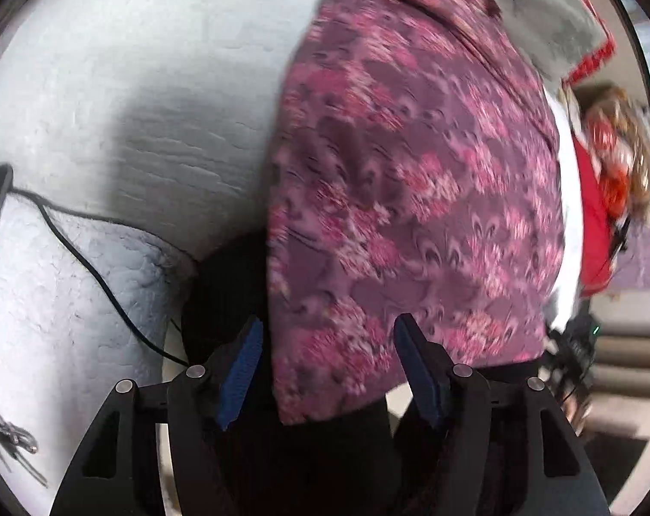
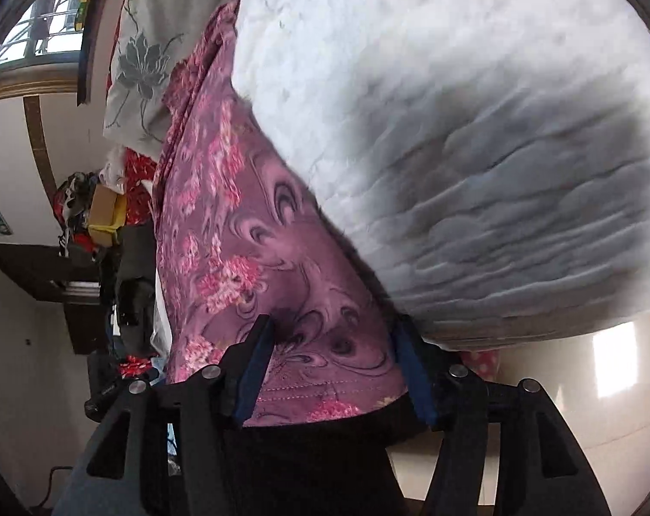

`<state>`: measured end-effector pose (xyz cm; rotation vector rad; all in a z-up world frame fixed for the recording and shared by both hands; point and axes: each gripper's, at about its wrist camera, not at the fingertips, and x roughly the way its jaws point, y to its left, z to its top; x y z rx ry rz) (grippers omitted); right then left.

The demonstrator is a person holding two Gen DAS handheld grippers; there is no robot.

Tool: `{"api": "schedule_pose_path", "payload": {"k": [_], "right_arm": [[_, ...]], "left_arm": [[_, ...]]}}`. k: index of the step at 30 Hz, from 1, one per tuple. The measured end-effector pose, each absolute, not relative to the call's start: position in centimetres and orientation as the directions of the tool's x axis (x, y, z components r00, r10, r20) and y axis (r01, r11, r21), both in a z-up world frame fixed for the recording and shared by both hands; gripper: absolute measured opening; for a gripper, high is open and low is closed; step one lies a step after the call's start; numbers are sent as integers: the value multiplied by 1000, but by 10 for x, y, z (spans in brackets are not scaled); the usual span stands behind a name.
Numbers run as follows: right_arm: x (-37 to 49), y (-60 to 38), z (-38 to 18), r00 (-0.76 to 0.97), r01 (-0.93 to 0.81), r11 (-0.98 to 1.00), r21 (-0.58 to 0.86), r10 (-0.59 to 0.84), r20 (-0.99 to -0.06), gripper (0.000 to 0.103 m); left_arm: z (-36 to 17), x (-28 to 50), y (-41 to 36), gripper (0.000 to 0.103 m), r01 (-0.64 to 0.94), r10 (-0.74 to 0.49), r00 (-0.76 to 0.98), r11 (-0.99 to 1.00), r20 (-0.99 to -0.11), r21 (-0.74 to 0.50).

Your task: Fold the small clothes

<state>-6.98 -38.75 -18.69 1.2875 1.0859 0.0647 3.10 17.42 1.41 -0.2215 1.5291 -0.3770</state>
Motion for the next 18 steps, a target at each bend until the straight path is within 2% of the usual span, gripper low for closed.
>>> {"api": "schedule_pose_path", "payload": {"k": [1, 2, 3, 4, 5, 6, 13, 18], "right_arm": [[-69, -384, -185, 539, 485, 347, 803, 604, -587, 57], [-69, -381, -183, 541, 464, 348, 814, 616, -572, 49], [-69, -378, -178, 546, 433, 353, 829, 630, -553, 44], [-70, -377, -174, 550, 410, 361, 838, 634, -543, 27], [-71, -376, -167, 552, 387, 378, 841, 636, -540, 14], [-72, -375, -161, 556, 369, 391, 843, 634, -537, 12], [-68, -385, -107, 647, 246, 420, 874, 601, -470, 10], [-51, -396, -73, 731, 175, 402, 899, 559, -392, 10]], "left_arm": [[15, 27, 168, 57, 127, -354, 1, 927, -935, -352], [16, 24, 161, 42, 142, -344, 6, 930, -939, -339], [17, 20, 155, 19, 169, -325, 13, 933, -946, -319], [17, 17, 149, 9, 191, -303, 14, 936, -953, -295], [18, 16, 147, 7, 194, -302, 8, 936, -953, -295], [19, 16, 147, 7, 182, -318, 9, 933, -948, -311], [43, 31, 172, 5, 77, -504, 69, 863, -861, -499], [63, 44, 188, 5, 52, -584, 149, 811, -798, -583]]}}
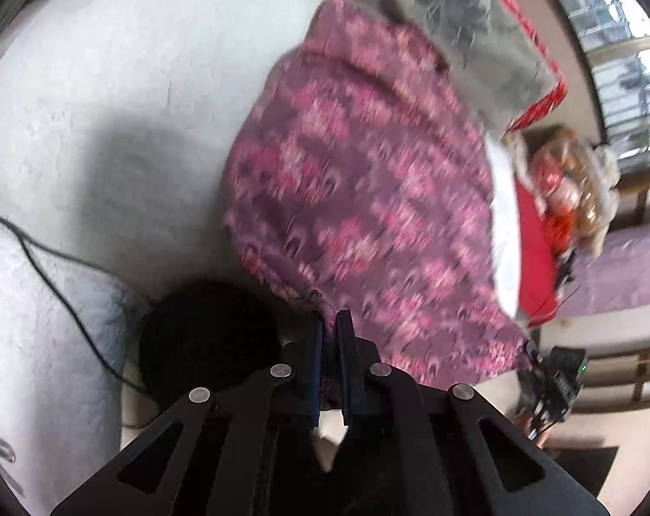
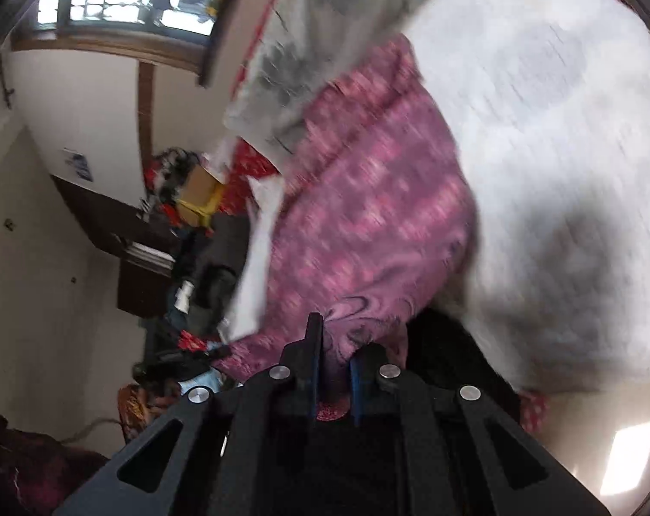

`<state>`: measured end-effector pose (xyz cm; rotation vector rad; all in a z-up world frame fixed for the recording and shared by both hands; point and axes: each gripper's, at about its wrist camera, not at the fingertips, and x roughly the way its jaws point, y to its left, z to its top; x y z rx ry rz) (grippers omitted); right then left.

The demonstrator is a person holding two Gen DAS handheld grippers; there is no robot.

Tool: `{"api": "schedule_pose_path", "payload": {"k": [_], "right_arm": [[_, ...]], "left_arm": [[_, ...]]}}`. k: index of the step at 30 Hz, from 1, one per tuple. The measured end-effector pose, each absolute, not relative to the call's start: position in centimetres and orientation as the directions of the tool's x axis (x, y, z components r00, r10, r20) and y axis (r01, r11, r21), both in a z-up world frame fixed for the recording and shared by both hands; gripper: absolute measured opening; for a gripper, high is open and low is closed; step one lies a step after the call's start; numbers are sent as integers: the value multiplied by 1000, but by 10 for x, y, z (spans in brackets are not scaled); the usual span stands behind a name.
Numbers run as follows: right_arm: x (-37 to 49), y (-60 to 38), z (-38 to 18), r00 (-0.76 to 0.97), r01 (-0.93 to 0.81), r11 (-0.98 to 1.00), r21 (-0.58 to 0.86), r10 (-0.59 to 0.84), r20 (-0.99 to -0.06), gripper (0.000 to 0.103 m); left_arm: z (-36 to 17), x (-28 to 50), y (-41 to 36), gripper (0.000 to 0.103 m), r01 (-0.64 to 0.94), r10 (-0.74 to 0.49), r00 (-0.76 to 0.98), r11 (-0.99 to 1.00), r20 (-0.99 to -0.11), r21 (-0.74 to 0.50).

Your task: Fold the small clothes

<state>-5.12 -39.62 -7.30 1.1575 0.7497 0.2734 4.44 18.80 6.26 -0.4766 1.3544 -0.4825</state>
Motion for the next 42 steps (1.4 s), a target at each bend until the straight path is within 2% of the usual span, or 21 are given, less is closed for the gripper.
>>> {"api": "schedule_pose_path", "payload": {"k": [9, 20, 24, 26, 28, 30, 31, 35, 39, 42], "right_arm": [[-12, -408, -52, 789, 159, 387, 908, 503, -352, 10], [64, -442, -50, 835, 209, 368, 906, 415, -361, 10], [100, -450, -60, 809, 257, 382, 888, 418, -414, 10], [108, -452, -67, 791, 293, 389, 873, 415, -450, 10], [106, -453, -71, 777, 309, 403, 862, 415, -473, 10], [98, -454, -73, 767, 318, 425, 847, 411, -493, 10], [94, -454, -75, 761, 327, 434, 839, 406, -506, 10], [76, -453, -83, 754, 352, 415, 839, 406, -517, 10], [69, -447, -84, 759, 347, 402, 848, 411, -505, 11], [65, -443, -82, 764, 336, 399, 853, 414, -495, 11]], "left_arm": [[71, 72, 201, 5, 16, -623, 252, 768, -741, -640], [85, 147, 206, 2, -15, -623, 412, 725, -665, -689], [78, 170, 194, 2, -8, -618, 375, 743, -691, -669], [71, 166, 181, 3, 35, -599, 310, 783, -738, -621], [62, 154, 167, 8, 80, -563, 236, 824, -792, -562], [51, 136, 159, 28, 112, -524, 169, 852, -835, -512], [45, 124, 157, 32, 122, -506, 136, 862, -852, -492], [22, 80, 152, 37, 138, -451, 27, 885, -892, -444], [13, 55, 143, 49, 125, -443, -36, 887, -896, -444], [5, 45, 128, 55, 180, -363, -30, 914, -931, -363]]}}
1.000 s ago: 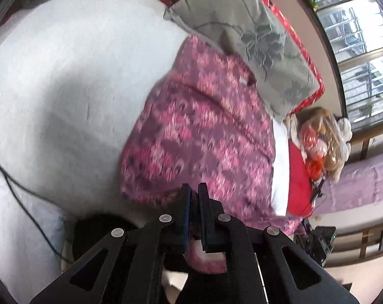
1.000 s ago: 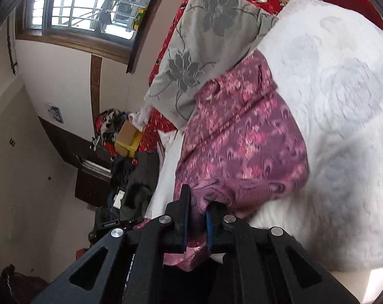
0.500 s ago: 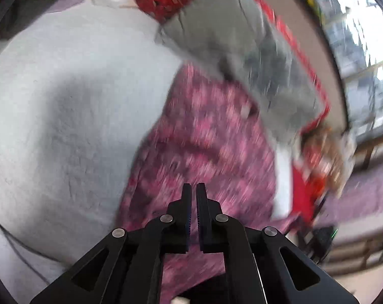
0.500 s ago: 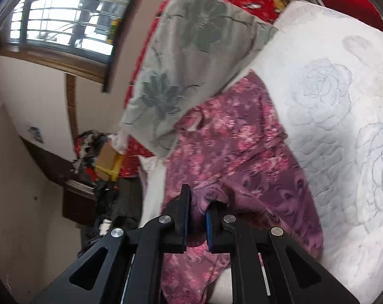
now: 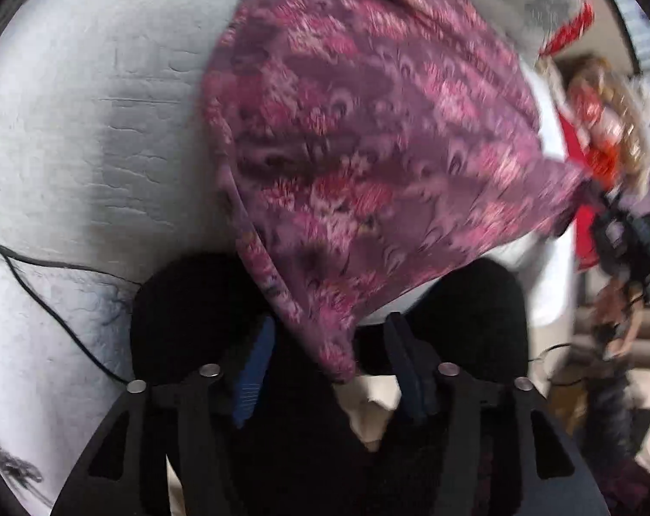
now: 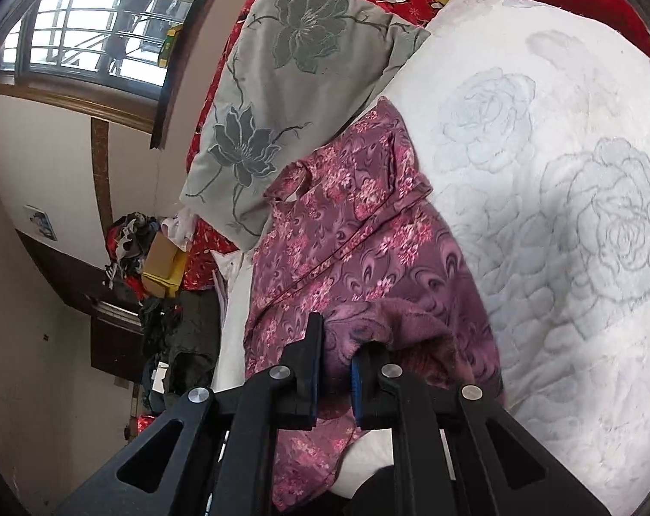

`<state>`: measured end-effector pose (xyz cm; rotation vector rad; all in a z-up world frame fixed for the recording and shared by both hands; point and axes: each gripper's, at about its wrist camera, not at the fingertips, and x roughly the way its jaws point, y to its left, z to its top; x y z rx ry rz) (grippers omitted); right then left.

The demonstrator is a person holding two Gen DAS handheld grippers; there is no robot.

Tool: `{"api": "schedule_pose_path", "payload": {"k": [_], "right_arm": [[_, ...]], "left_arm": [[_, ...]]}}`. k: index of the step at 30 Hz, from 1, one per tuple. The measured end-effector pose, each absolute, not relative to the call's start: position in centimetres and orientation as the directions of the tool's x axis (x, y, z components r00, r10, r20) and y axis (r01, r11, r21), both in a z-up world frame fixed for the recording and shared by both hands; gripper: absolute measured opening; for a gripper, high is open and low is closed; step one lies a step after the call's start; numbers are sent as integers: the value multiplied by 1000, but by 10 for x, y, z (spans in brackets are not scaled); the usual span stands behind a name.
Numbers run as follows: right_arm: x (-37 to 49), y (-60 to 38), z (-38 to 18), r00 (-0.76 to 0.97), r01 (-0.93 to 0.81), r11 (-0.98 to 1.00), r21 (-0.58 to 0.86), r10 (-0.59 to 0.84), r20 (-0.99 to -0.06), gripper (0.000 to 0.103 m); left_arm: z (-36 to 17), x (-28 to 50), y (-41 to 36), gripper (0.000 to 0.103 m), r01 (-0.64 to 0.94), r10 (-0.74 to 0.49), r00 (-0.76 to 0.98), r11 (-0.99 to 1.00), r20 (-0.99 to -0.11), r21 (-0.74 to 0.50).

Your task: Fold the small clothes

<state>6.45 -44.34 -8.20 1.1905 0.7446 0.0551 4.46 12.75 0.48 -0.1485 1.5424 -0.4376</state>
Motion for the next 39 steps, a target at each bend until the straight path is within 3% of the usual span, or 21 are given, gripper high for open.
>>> {"api": "schedule_pose_path", "payload": {"k": [5, 14, 27, 28, 29, 31, 32, 33, 39], "right_arm": [[58, -445, -80, 769, 333, 404, 852, 407, -493, 12], [52, -450, -91, 774, 355, 365, 861, 401, -490, 12], [50, -448, -91, 768, 363, 353, 862, 410, -492, 14], [50, -448, -91, 767, 364, 356, 861, 410, -494, 14], [49, -447, -90, 767, 363, 357, 861, 411, -493, 14], [48, -447, -88, 768, 362, 358, 861, 409, -493, 14], [47, -446, -87, 768, 360, 358, 861, 409, -492, 14], [46, -446, -86, 769, 359, 360, 861, 410, -491, 14], [38, -443, -79, 770, 326, 374, 868, 428, -474, 14]], "left_arm": [[-17, 53, 110, 56, 181, -272, -13, 946, -962, -270], [-60, 65, 94, 61, 162, -245, -50, 955, -968, -250], [-93, 44, 51, 74, 275, -187, 90, 949, -978, -156], [-95, 44, 47, 72, 278, -204, 87, 945, -975, -173], [-95, 40, 44, 55, 274, -220, 84, 943, -972, -190], [-99, 42, 43, 34, 237, -295, 46, 932, -955, -276], [-96, 42, 46, 11, 228, -321, 40, 925, -946, -304], [-93, 42, 47, 4, 229, -345, 37, 917, -938, -328], [-45, 29, 67, 3, 241, -498, 113, 853, -860, -462]]}}
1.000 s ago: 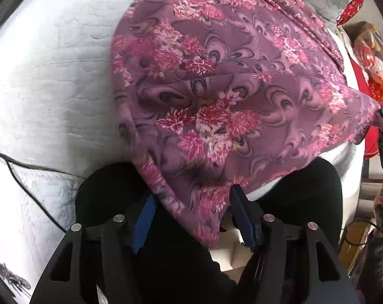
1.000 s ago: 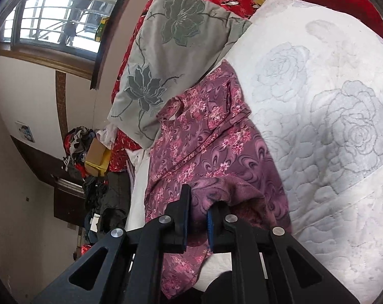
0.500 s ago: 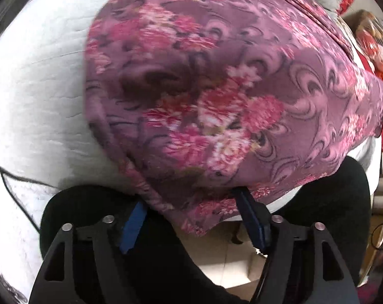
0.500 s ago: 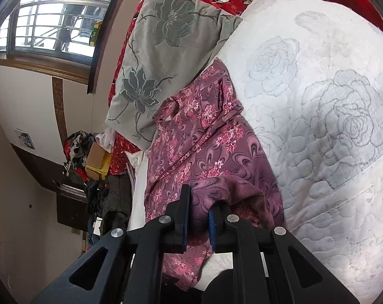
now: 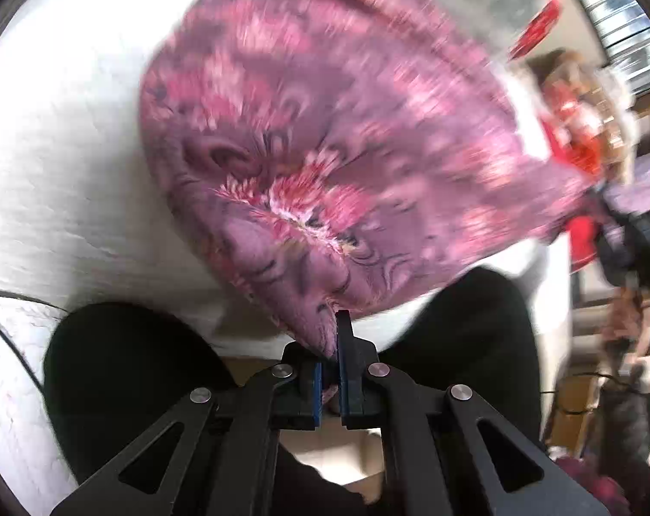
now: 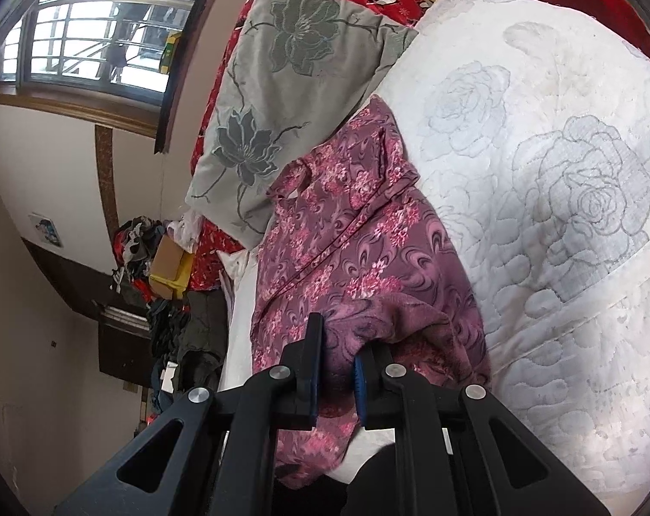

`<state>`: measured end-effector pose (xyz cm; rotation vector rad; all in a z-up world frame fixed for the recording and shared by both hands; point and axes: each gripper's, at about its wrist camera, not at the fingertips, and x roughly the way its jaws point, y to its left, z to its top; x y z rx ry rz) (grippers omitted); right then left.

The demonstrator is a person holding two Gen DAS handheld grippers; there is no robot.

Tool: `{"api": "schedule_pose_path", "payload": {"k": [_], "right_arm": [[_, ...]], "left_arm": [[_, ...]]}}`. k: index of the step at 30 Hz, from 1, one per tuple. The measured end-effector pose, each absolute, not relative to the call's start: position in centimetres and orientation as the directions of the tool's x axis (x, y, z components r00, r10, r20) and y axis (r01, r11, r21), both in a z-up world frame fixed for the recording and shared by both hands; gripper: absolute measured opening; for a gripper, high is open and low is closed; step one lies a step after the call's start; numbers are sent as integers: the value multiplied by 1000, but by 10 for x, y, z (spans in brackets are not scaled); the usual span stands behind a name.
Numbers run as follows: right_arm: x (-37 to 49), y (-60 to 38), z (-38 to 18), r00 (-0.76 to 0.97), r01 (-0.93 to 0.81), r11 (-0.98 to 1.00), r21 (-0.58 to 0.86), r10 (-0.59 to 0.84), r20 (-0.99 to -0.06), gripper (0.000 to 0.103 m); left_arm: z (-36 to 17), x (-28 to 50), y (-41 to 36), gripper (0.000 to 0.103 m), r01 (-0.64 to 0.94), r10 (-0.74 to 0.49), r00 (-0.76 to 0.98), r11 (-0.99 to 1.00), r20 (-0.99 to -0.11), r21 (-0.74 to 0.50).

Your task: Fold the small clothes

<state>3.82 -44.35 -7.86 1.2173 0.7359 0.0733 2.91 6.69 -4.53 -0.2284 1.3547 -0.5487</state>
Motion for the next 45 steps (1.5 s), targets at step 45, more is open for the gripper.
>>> {"api": "schedule_pose_path", "payload": {"k": [45], "right_arm": [[286, -544, -158, 828, 452, 43, 891, 351, -437, 17]], "left_arm": [[-58, 436, 55, 4, -135, -686, 311, 653, -658, -745]]}}
